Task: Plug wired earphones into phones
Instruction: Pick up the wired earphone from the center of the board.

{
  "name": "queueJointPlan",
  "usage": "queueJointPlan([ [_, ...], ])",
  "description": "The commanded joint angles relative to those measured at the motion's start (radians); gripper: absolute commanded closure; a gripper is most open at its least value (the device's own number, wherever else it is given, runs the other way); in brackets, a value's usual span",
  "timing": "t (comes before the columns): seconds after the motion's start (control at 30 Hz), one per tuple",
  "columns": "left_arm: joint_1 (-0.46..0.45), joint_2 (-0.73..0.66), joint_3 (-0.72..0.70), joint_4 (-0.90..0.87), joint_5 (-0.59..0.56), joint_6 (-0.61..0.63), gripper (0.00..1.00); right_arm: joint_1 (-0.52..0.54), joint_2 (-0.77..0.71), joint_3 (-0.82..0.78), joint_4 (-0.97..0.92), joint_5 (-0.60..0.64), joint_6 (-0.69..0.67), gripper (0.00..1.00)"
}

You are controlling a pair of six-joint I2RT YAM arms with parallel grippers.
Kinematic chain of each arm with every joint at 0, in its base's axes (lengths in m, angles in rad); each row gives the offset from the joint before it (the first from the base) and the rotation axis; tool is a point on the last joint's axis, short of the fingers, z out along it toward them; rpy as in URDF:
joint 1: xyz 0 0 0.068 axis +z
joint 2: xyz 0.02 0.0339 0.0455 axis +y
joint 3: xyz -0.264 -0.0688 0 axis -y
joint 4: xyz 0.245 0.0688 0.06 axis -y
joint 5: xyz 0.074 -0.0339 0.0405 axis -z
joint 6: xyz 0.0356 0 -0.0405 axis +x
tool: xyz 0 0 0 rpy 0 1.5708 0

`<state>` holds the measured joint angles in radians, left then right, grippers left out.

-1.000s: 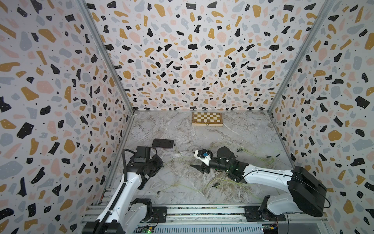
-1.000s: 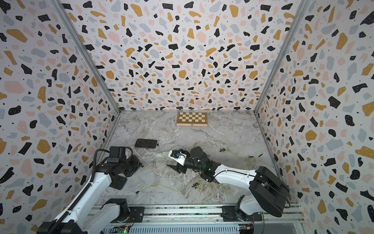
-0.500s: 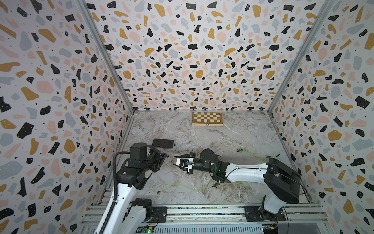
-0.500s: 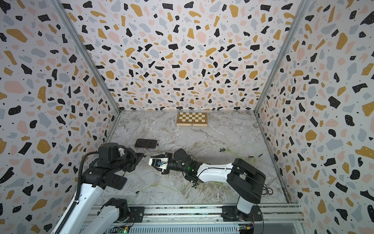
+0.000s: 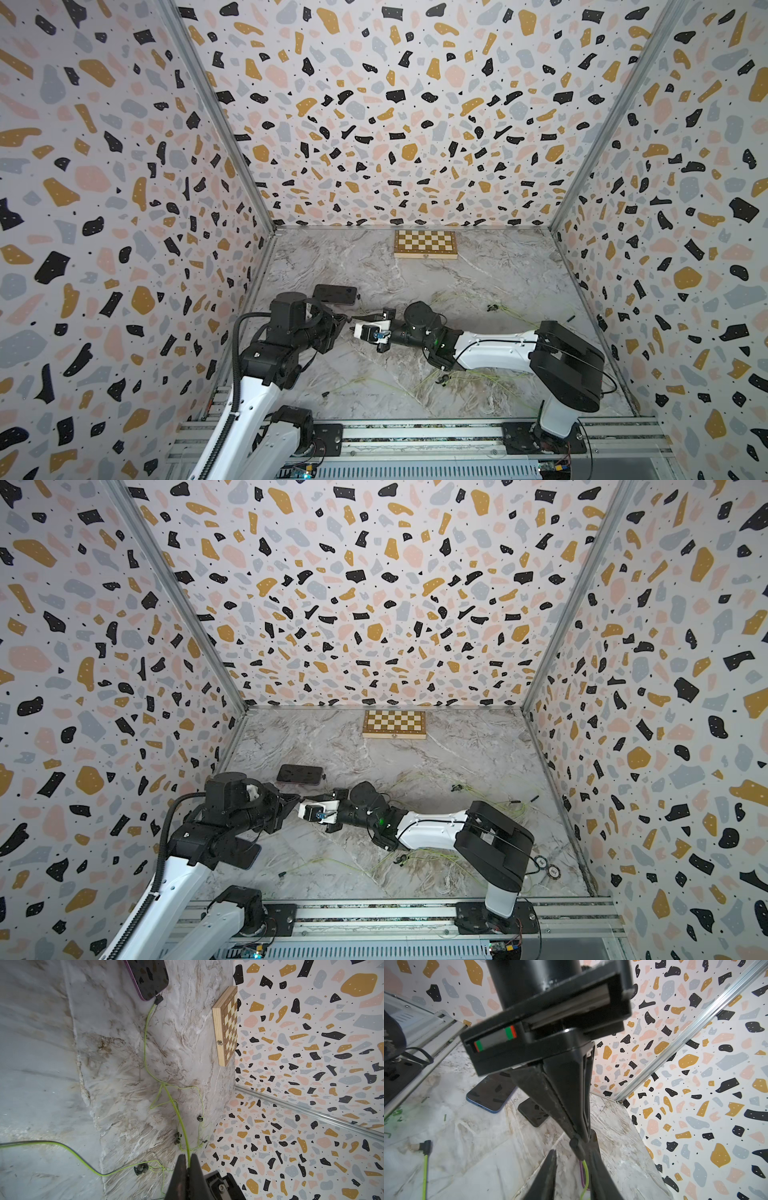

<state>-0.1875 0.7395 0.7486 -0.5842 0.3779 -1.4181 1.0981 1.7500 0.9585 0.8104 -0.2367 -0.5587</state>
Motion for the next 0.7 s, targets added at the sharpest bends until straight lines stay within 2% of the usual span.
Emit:
queueJointPlan([
  [0.0, -0.011, -0.014, 0.031, -0.010, -0.009, -0.013, 1.00, 0.005, 0.002, 0.042, 0.007, 0.025, -0.018, 0.75],
  [0.17, -0.022, -0.011, 0.030, -0.012, -0.017, -0.015, 1.00, 0.004, 0.005, 0.048, 0.010, 0.022, -0.021, 0.79],
  [0.47, -0.032, -0.004, 0.030, -0.008, -0.024, -0.021, 1.00, 0.005, 0.016, 0.049, -0.005, 0.016, -0.040, 0.81],
  [0.67, -0.036, -0.007, 0.029, -0.004, -0.026, -0.022, 1.00, 0.004, 0.023, 0.059, -0.014, 0.012, -0.044, 0.87],
])
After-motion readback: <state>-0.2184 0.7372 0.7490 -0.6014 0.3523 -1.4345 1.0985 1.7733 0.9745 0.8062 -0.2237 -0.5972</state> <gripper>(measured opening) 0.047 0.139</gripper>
